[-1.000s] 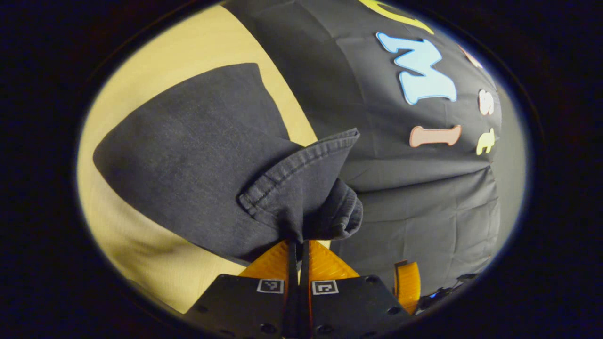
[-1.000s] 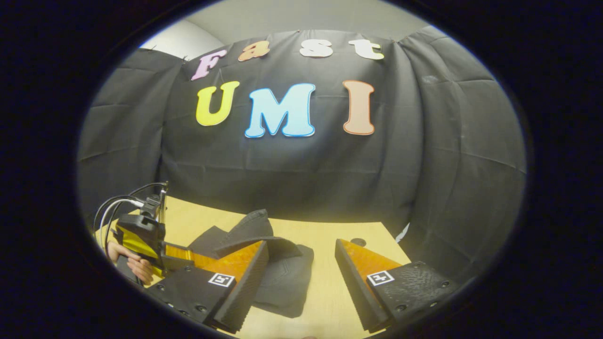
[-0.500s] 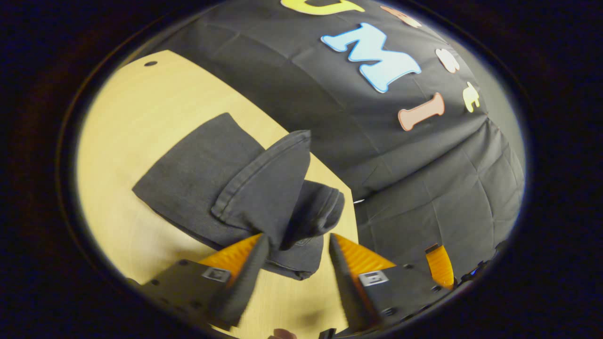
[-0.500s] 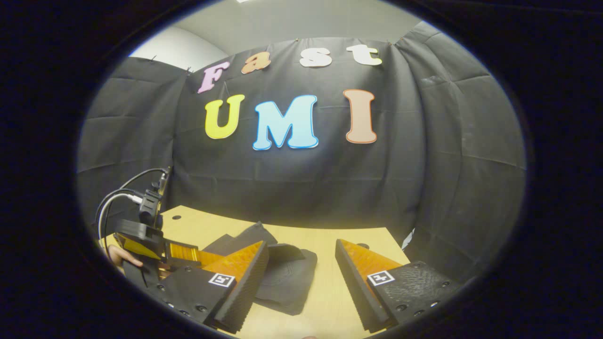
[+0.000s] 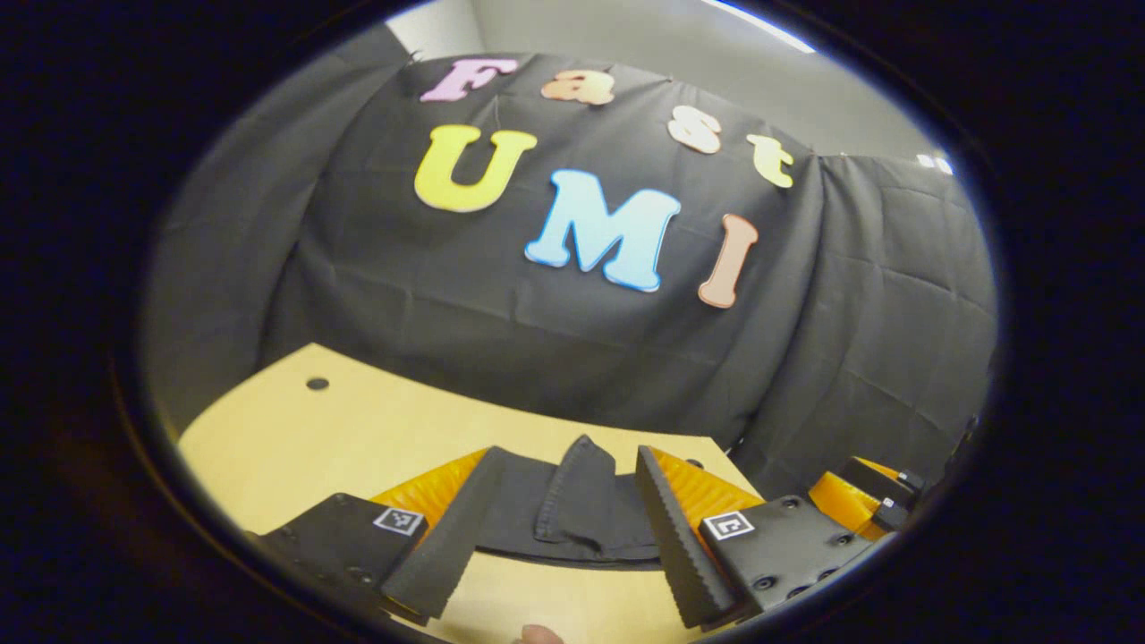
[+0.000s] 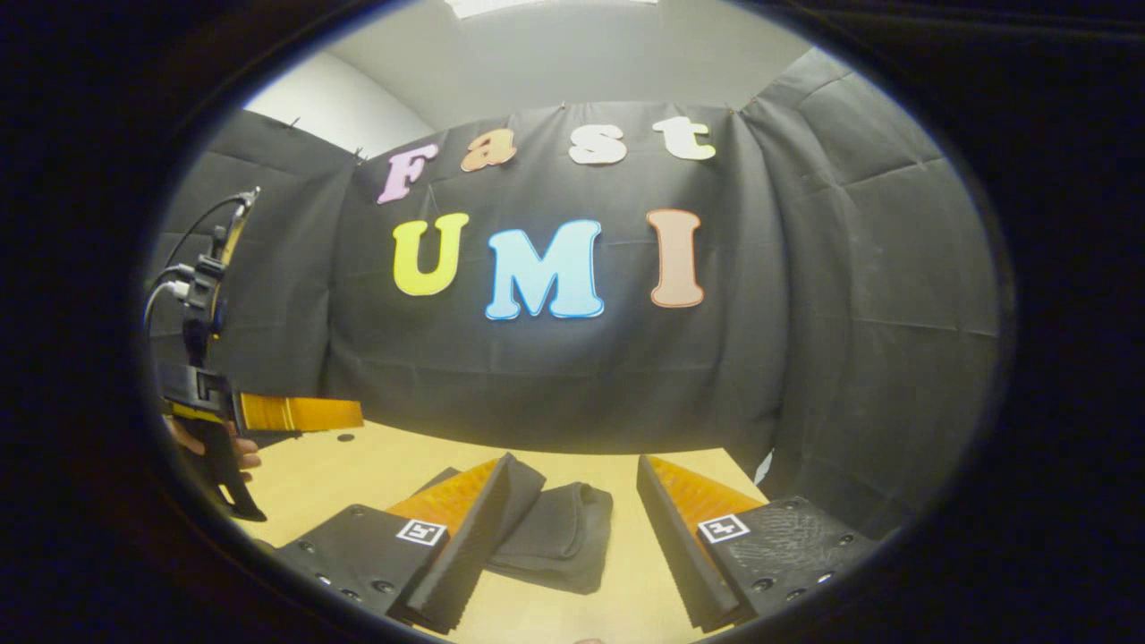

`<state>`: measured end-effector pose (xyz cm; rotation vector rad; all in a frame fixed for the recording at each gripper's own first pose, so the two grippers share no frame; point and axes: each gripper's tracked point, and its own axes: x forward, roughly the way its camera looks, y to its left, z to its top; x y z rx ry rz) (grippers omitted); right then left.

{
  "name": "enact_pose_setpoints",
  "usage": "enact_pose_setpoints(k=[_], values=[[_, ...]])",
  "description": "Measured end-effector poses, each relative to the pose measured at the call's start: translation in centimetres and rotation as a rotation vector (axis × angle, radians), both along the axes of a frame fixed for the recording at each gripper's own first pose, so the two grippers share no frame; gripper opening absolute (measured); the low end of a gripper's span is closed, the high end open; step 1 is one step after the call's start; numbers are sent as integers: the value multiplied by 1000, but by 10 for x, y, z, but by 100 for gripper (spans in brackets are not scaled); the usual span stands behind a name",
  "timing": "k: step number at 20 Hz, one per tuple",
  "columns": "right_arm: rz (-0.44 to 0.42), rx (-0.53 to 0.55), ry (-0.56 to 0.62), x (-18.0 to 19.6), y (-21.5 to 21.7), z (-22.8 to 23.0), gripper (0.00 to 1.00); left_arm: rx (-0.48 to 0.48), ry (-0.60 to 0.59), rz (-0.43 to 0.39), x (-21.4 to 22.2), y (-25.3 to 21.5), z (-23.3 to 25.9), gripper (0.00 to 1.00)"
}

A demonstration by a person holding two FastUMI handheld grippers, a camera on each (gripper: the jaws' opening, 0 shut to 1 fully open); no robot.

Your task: Grasp the waist and the cuffs of the jeans and fold them to make the two legs overlap; first hold the waist and fold one-third of the jeans toward the cuffs, then hold the cuffs and fold the remaining one-third in the same direction to finish folding.

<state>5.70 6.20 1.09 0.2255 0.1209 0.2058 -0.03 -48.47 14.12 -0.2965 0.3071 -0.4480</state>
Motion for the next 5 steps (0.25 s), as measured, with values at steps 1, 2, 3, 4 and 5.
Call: enact_pose_setpoints(k=[1,2,3,4,5], values=[[-9,5,-9,-3,2,4,86,38,-59,13,-8,10,24,97],[-15,9,-8,-4,2,7,86,60,-87,16,-13,16,31,97],[-16,15,-9,-8,5,9,87,84,-123,21,-17,20,40,98],[-25,13,-12,-13,5,11,87,100,-166,14,-19,20,49,97],[-29,13,-12,-15,5,11,87,104,-174,11,-21,19,51,96]])
